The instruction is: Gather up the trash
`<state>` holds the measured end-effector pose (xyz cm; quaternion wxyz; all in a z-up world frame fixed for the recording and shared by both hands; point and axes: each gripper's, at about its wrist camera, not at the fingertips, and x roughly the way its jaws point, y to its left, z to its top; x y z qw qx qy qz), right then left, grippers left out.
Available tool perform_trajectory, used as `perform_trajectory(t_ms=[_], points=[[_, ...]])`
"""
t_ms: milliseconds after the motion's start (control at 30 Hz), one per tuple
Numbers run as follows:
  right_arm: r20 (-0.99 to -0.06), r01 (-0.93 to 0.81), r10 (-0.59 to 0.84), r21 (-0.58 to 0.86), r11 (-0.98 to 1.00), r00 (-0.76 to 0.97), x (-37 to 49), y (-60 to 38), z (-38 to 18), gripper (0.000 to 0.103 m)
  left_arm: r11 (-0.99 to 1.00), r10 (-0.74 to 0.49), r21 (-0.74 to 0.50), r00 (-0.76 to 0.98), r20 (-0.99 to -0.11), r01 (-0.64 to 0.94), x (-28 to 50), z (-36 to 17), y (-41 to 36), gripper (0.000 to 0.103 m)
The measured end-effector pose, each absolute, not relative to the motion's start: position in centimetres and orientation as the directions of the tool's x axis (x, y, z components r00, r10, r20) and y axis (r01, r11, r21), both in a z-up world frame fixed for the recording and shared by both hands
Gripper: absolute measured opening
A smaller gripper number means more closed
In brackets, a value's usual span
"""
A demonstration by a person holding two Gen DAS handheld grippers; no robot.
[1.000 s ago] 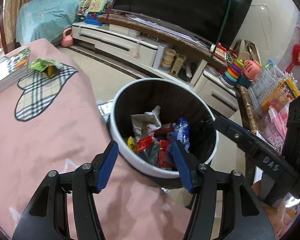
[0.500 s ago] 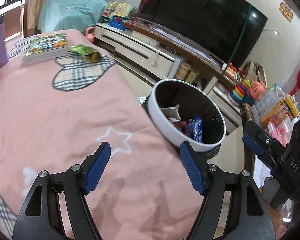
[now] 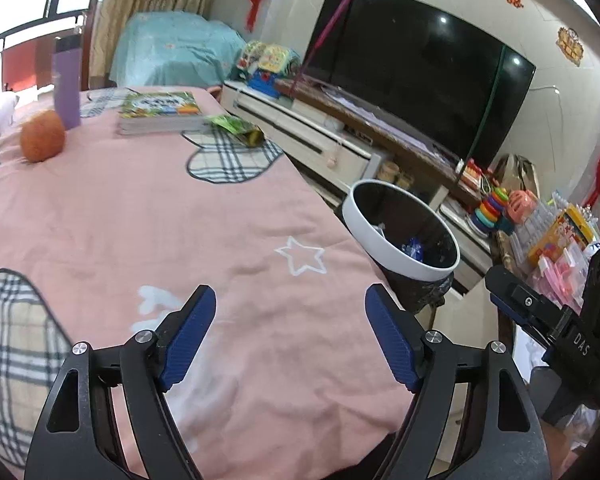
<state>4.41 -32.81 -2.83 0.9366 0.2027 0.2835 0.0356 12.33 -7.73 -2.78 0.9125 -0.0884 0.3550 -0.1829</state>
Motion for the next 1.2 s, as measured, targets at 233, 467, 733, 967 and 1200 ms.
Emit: perform_trajectory(t_ms=[233,467,733,967,1200], points=[[-0.435,0.055,0.084,0.296,0.954,0.896,1.3,-30.6,-1.0,0.103,0.944,-0.329,-0.196,0.808,-0.488,0.266,8.3,-0.9,-5.9,0.101],[-0.343,0.114,-0.072,0.104,0.988,0.936,-1.3,-28.3,-0.9,0.103,0.966,-0.259,-0.134,0.868,-0.424,0.223,6.1,-1.7,-5.5,0.103],[-0.299,0.135,-0.103,0.088,0.987,0.949,-2.5,-28.3,-1.8,0.103,0.979,-0.203,-0.070,0.886,-0.418,0.191,5.0,-2.8,-6.3,0.103],[-0.289,0.151,-0.121,0.085,0.985,0.950,-3.2,-28.5,-1.9,0.103,0.984,-0.176,-0.041,0.900,-0.398,0.174,3.9,-2.6,-6.6,0.103],[-0.291,0.153,-0.127,0.066,0.986,0.948,-3.4,-28.2,-2.0,0.103,0.989,-0.146,-0.028,0.920,-0.363,0.145,2.8,-1.9,-6.2,0.103]])
